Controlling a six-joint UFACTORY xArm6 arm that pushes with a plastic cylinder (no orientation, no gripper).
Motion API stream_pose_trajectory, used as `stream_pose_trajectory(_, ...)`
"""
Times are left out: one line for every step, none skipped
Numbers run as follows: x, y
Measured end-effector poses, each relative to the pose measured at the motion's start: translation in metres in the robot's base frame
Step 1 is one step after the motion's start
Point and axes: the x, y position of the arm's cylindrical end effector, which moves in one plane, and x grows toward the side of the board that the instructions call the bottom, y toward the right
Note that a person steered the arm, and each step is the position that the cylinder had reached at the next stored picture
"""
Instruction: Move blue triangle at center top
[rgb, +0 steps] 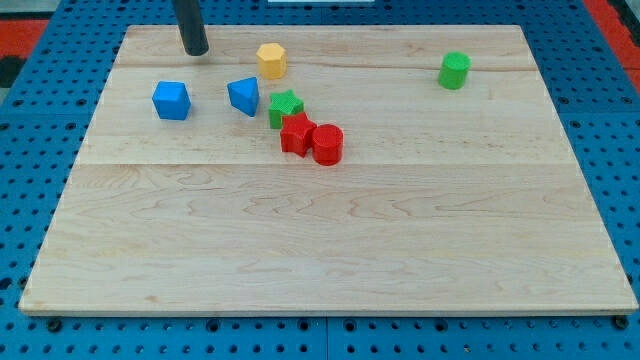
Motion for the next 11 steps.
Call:
stream_pose_trajectory(0.004, 0.01)
stream_pose_trajectory(0.058, 0.019)
stream_pose_trajectory(0.076, 0.035)
stream_pose_trajectory(0.122, 0.032)
stream_pose_trajectory(0.082, 0.095)
stream_pose_trajectory(0.037, 0.132)
stream_pose_trajectory(0.006, 0.149)
stream_pose_trajectory(0.005, 0.155)
stream_pose_trajectory(0.026, 0.165)
stream_pose_trajectory(0.022, 0.195)
stream_pose_trajectory(-0.005, 0.197)
